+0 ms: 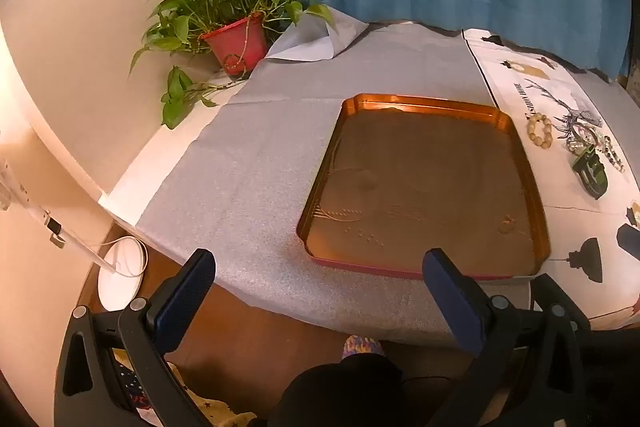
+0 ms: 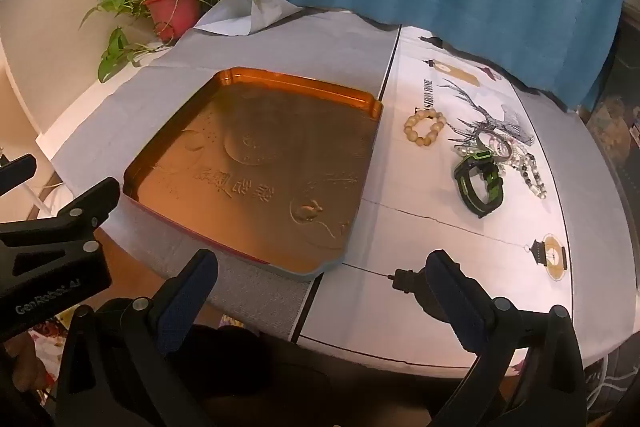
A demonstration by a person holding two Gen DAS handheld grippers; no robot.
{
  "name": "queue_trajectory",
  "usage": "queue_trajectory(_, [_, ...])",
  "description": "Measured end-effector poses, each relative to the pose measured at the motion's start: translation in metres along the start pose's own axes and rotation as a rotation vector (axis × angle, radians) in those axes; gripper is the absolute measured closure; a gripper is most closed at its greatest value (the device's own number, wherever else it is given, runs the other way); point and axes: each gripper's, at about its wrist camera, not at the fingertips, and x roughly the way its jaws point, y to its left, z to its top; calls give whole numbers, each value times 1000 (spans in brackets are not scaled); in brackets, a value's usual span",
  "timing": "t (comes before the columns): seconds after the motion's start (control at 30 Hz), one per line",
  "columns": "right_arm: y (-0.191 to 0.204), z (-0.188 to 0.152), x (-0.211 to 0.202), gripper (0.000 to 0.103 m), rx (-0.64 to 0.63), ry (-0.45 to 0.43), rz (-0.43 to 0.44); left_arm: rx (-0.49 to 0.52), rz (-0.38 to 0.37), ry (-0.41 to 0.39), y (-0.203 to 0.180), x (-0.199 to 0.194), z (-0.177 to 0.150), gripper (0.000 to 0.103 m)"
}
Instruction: Organize jewelry
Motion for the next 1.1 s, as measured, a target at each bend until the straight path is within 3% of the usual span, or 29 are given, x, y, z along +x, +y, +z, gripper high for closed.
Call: queue_trajectory(1.1, [-3, 4, -12, 0, 19, -13, 13, -15, 15, -15, 7, -13, -1, 0])
